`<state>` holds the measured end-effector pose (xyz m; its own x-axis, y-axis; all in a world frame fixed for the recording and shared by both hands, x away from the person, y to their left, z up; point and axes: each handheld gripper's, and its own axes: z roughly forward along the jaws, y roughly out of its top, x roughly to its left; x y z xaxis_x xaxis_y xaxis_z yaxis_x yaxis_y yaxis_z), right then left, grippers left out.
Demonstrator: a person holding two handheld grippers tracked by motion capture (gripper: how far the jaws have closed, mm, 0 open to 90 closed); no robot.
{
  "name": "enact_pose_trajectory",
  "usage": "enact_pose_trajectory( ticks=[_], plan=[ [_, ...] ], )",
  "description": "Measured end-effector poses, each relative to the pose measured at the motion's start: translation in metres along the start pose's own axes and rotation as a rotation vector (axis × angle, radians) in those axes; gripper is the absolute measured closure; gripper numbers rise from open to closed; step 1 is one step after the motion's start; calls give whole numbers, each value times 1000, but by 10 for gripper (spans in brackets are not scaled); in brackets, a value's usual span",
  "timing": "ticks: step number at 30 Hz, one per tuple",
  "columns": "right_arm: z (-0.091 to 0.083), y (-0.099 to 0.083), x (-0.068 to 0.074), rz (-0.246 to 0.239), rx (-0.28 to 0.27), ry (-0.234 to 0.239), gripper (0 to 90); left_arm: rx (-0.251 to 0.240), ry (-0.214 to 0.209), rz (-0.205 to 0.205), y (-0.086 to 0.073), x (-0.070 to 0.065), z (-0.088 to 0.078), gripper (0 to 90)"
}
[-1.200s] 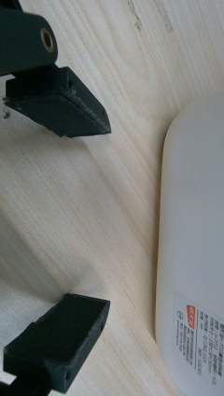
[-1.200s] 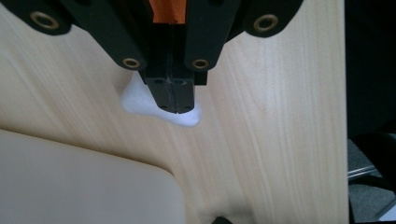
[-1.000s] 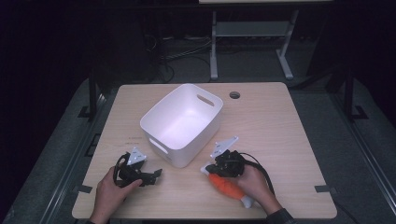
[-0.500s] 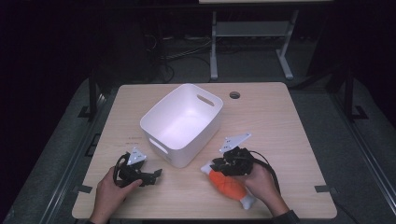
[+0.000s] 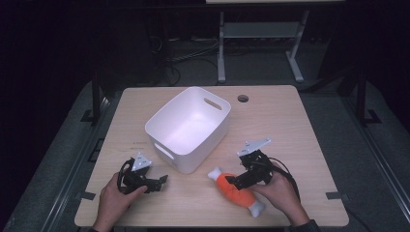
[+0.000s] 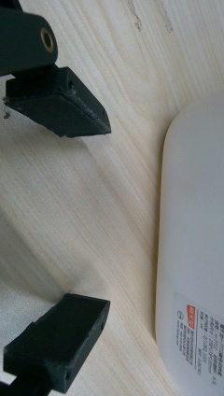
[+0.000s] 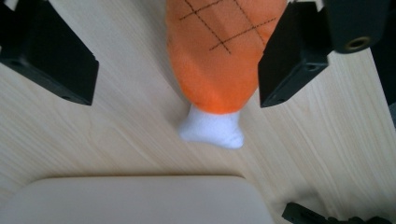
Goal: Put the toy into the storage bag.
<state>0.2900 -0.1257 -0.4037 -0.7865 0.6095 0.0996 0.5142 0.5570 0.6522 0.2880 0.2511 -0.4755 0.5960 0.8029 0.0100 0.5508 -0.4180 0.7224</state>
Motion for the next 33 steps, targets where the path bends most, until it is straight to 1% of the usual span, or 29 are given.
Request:
enact_pose_trajectory(
  ticks=[2, 5, 6, 7, 11, 14, 23, 27, 33],
  plan=[
    [1, -2, 1, 7, 16, -5, 8, 0, 0, 0, 0, 0, 0, 126],
    [2, -5, 2, 23, 17, -16, 6, 0, 0, 1, 0, 0, 0, 126],
    [2, -6, 2, 29, 20, -28, 6, 1, 0, 1, 0, 0, 0, 126],
    [3, -7, 2, 35, 30, -26, 6, 1, 0, 1, 0, 0, 0, 126],
    [4, -11, 4, 35, 30, -20, 6, 2, 0, 3, 0, 0, 0, 126],
    [5, -14, 5, 34, 34, -30, 6, 1, 0, 2, 0, 0, 0, 126],
    [16, -23, 13, 24, 59, -16, 5, 1, 0, 2, 0, 0, 0, 126],
    [21, -26, 17, 26, 67, -2, 6, 1, 0, 1, 0, 0, 0, 126],
    [28, -35, 19, 23, 76, 4, 5, 1, 0, 2, 0, 0, 0, 126]
  ],
)
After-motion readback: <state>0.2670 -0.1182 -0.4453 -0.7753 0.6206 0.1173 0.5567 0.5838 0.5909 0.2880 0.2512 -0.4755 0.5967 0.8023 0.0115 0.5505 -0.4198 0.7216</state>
